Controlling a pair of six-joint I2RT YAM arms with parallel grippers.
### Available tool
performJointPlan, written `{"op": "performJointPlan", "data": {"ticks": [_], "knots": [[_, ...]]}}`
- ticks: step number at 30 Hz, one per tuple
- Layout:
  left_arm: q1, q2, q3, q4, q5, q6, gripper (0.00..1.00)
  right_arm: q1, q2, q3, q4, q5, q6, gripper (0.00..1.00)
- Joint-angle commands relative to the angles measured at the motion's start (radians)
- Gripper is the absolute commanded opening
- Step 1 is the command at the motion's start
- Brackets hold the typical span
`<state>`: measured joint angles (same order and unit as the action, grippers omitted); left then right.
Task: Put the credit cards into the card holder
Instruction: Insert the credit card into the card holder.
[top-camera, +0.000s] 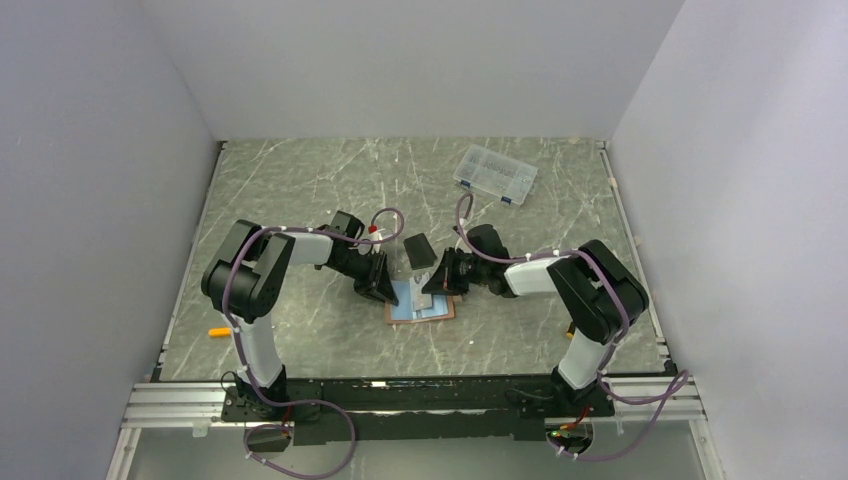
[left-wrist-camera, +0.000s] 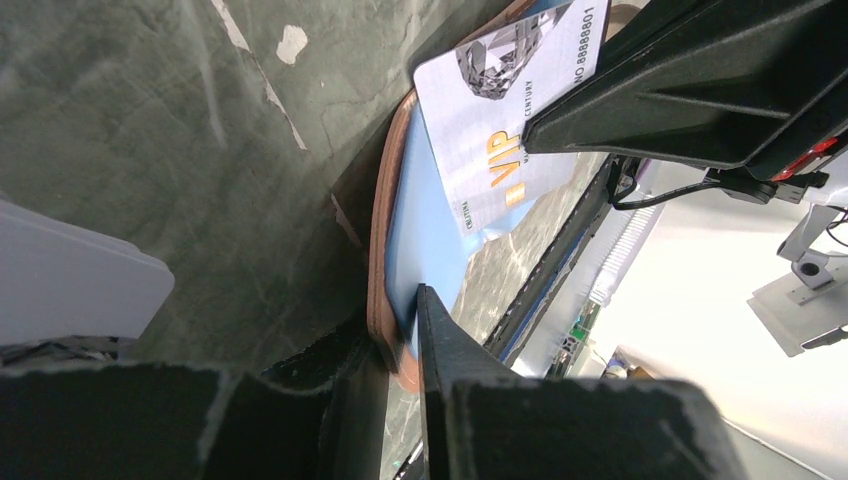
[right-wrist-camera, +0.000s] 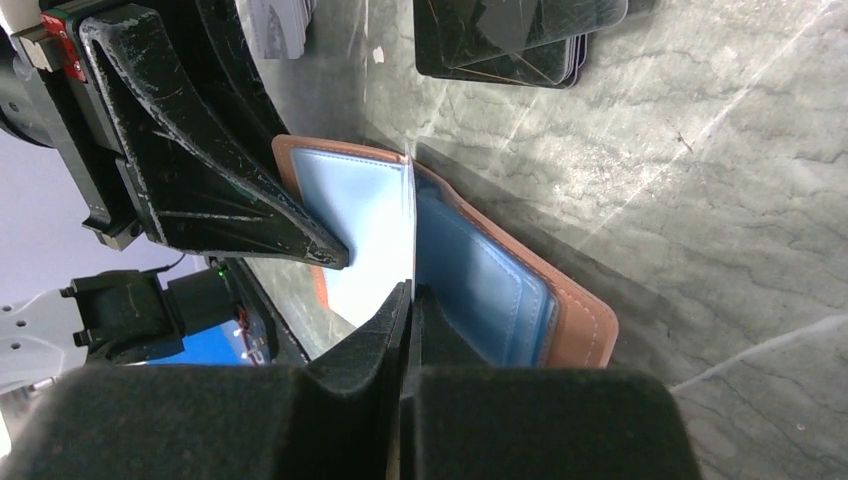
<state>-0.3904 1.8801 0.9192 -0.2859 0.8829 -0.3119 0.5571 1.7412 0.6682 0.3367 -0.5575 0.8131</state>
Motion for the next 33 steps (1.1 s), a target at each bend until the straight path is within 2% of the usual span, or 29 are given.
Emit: {"op": "performJointPlan", "data": {"ticks": [1,19,33], "knots": [[-0.007,0.005,0.009,-0.002,-0.029,0.005,0.19,0.013,-0.029,-0.026,-0.059,0.048,-0.044,0.00],[-0.007,0.017,0.014,-0.014,-0.040,0.008,0.17,0.035,0.032,-0.043,-0.061,-0.005,-0.033,0.00],[-0.005,0.037,0.011,-0.006,-0.044,-0.001,0.15,0.041,0.022,-0.071,-0.098,0.018,-0.002,0.00]]}}
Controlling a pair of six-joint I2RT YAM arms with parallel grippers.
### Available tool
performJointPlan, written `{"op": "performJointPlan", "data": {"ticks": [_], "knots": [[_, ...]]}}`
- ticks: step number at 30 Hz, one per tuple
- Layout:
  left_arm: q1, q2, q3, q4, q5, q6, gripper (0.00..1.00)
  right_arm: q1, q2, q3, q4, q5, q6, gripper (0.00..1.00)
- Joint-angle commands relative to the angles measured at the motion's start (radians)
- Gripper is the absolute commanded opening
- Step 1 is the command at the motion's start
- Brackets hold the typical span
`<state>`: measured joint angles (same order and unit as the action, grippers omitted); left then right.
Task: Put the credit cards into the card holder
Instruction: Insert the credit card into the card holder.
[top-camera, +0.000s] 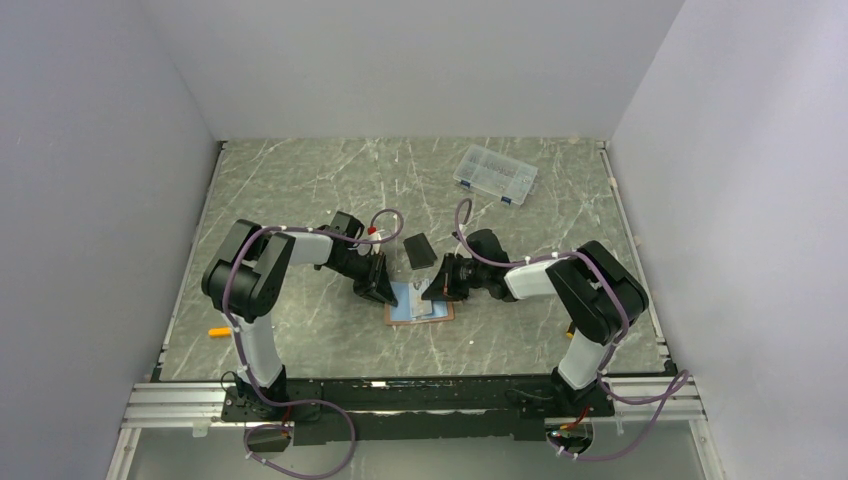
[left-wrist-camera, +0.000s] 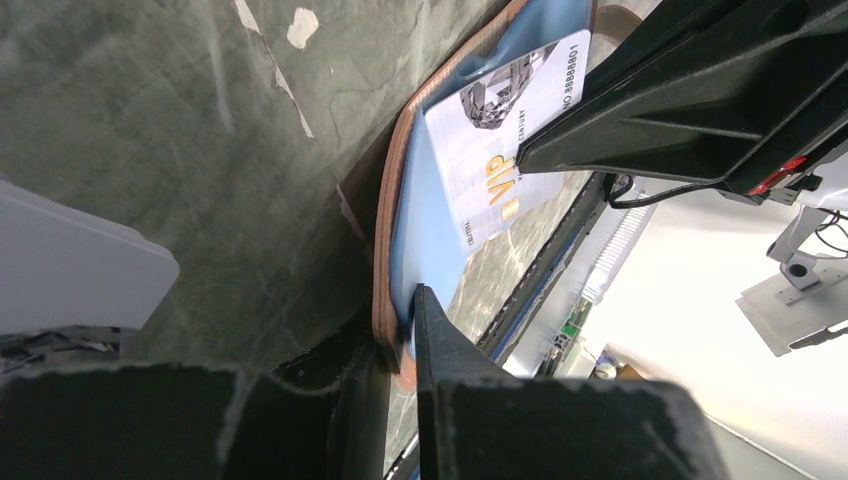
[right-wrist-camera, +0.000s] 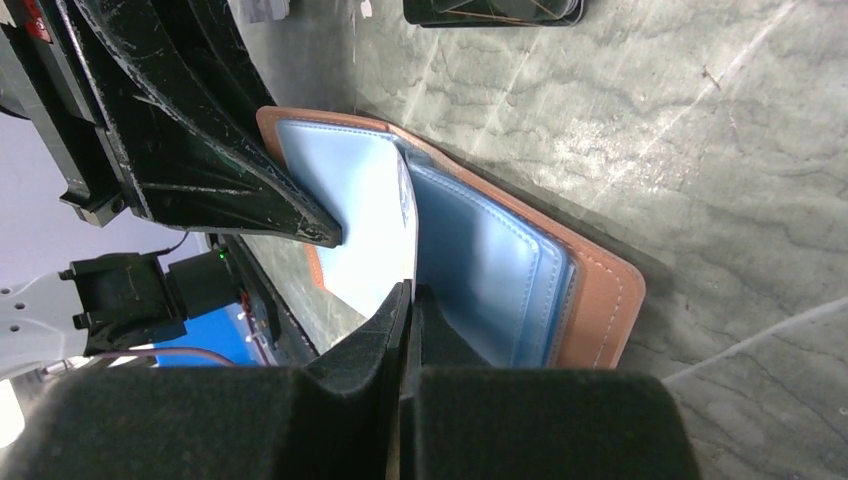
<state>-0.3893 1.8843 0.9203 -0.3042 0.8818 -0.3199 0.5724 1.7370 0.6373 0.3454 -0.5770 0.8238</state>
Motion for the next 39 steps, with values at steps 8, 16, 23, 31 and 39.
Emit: {"op": "performJointPlan", "data": {"ticks": [8,16,23,31,39], "knots": [[-0.002,0.043,0.011,0.001,-0.054,0.012,0.15,0.032,0.015,-0.041,-0.154,0.063,-0.012,0.00],[-0.001,0.043,0.010,-0.004,-0.069,0.014,0.14,0.033,0.047,-0.025,-0.172,0.040,-0.029,0.00],[-0.005,0.056,0.010,0.007,-0.057,0.006,0.15,0.037,0.081,-0.001,-0.191,0.045,-0.031,0.00],[-0.010,0.054,0.009,0.005,-0.061,0.007,0.16,0.039,0.104,0.044,-0.204,0.061,-0.036,0.00],[-0.010,0.052,0.010,0.004,-0.058,0.005,0.16,0.059,0.095,0.075,-0.279,0.113,-0.073,0.00]]}}
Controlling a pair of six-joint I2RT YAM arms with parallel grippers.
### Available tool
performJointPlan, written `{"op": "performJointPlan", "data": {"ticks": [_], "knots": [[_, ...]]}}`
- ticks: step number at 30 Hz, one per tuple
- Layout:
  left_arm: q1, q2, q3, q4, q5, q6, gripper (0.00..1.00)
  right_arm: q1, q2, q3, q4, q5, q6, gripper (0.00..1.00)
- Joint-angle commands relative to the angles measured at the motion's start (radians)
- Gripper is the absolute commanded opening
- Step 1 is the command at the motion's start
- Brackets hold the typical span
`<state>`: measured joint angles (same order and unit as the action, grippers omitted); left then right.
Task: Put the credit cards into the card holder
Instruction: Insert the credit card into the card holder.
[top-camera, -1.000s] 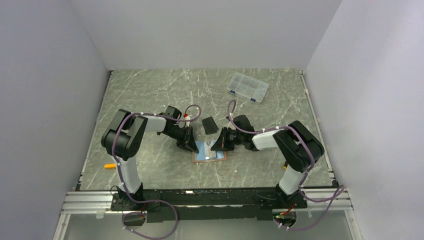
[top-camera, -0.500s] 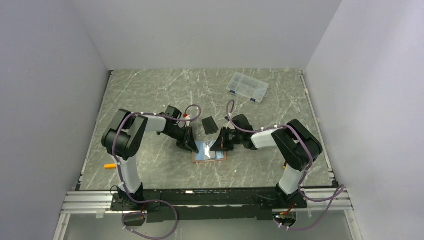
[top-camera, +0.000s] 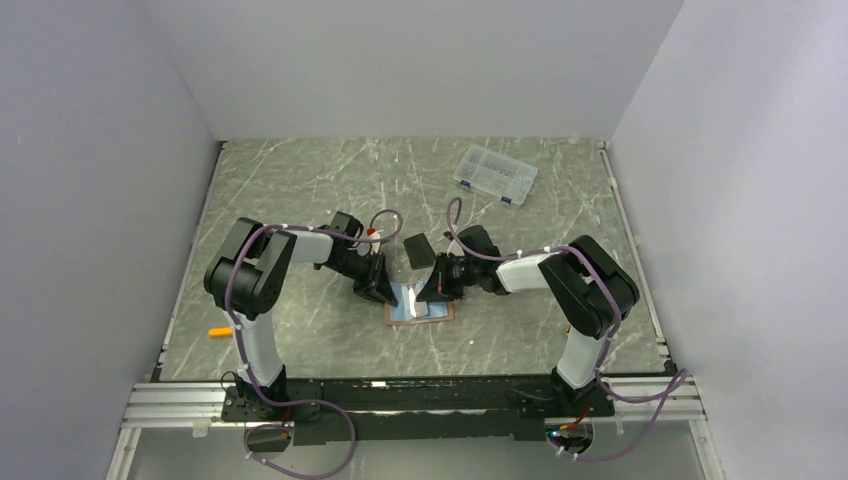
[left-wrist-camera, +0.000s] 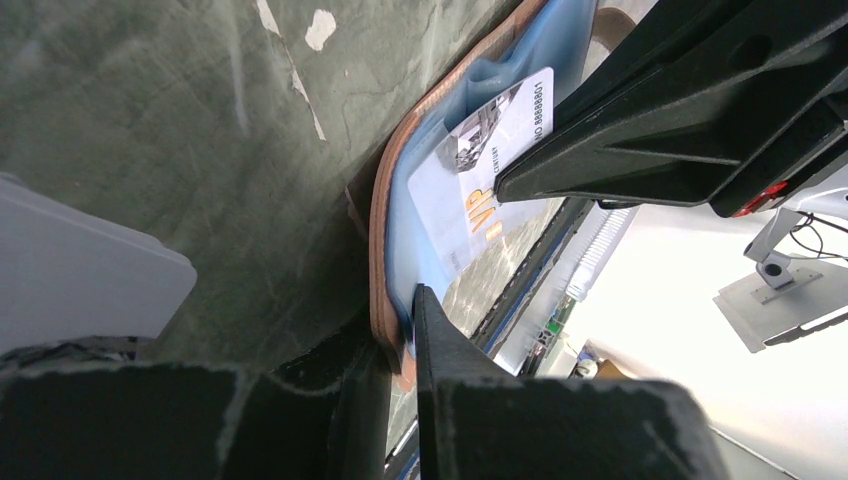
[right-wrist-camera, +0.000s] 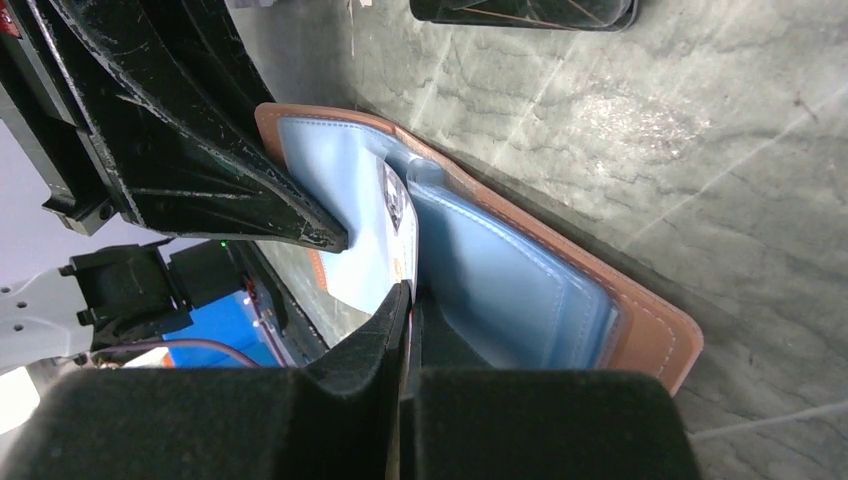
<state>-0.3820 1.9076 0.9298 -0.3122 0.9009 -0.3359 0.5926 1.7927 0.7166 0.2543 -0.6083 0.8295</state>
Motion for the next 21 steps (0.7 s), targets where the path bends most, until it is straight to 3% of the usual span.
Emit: {"op": "performJointPlan", "data": {"ticks": [1,8,20,21], "knots": [[-0.017,0.029,0.000,0.012,-0.077,0.021,0.16,0.045,0.035,0.010,-0.220,0.162,-0.094,0.00],[-0.015,0.015,-0.003,0.018,-0.069,0.014,0.18,0.091,0.034,0.073,-0.390,0.274,-0.178,0.03],[0.002,0.008,-0.012,0.024,-0.070,0.016,0.19,0.134,-0.021,0.093,-0.485,0.400,-0.226,0.34],[0.002,0.007,-0.012,0.024,-0.070,0.017,0.18,0.134,-0.029,0.089,-0.480,0.395,-0.225,0.42]]}}
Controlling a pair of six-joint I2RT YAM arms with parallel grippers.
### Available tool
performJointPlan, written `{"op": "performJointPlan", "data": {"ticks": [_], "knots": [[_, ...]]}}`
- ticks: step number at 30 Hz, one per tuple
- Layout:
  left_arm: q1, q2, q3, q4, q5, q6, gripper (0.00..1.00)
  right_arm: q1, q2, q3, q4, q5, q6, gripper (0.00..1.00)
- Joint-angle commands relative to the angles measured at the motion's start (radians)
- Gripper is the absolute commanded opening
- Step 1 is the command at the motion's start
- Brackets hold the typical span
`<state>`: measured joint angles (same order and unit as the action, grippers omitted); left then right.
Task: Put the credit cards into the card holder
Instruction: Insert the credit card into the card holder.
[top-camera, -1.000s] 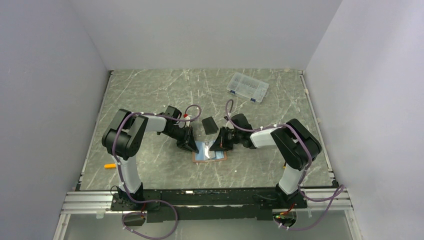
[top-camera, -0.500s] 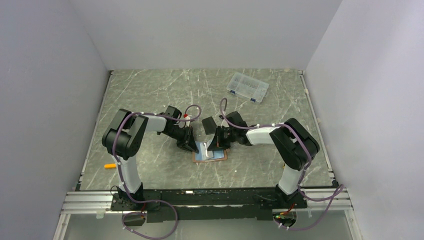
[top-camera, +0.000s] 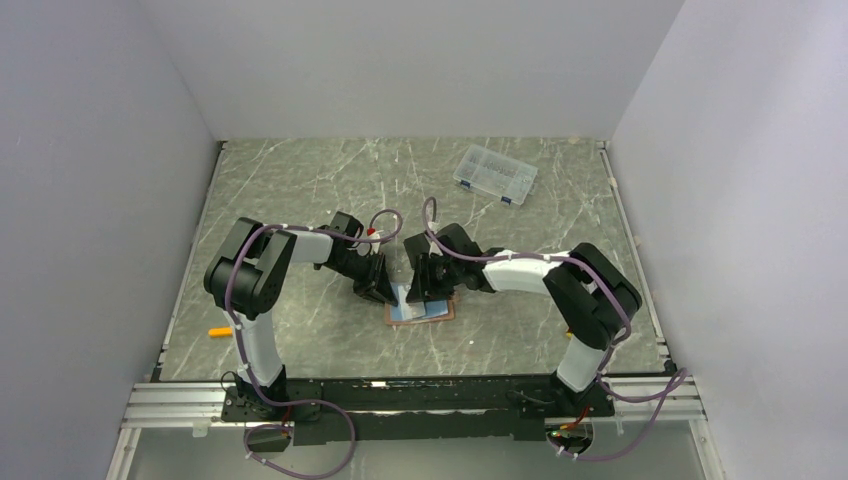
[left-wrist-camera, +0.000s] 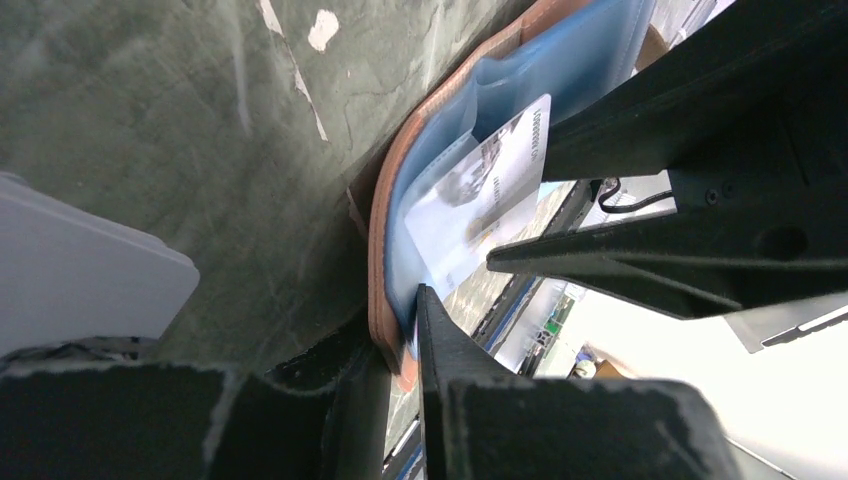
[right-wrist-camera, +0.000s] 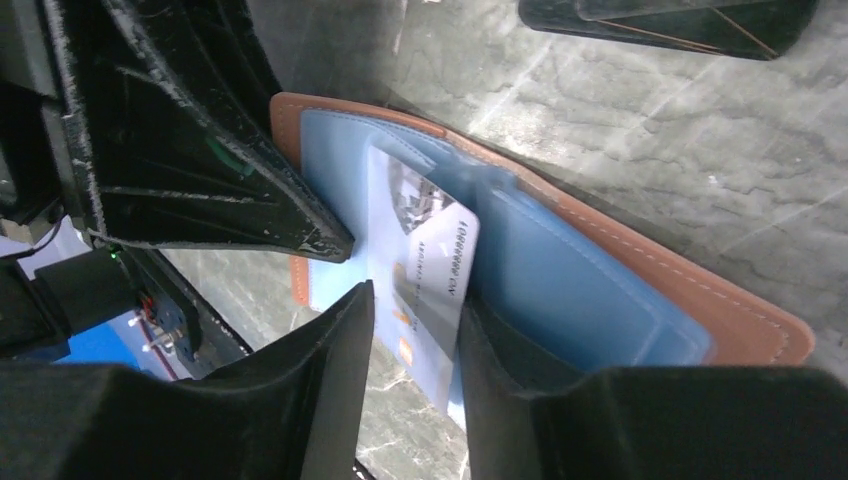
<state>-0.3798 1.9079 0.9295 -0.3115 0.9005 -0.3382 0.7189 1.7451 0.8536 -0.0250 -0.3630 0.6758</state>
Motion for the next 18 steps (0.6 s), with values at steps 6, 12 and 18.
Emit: {"op": "performJointPlan", "data": {"ticks": [6,12,18], "knots": [[0.008,0.001,-0.015,0.024,-0.073,0.024,0.17,0.008,-0.008,-0.053,-0.206,0.145,-0.077,0.62],[0.017,-0.006,-0.020,0.024,-0.077,0.025,0.15,0.008,-0.048,-0.063,-0.236,0.169,-0.090,0.62],[0.018,-0.010,-0.019,0.024,-0.075,0.025,0.15,0.012,-0.053,-0.061,-0.211,0.152,-0.083,0.61]]}}
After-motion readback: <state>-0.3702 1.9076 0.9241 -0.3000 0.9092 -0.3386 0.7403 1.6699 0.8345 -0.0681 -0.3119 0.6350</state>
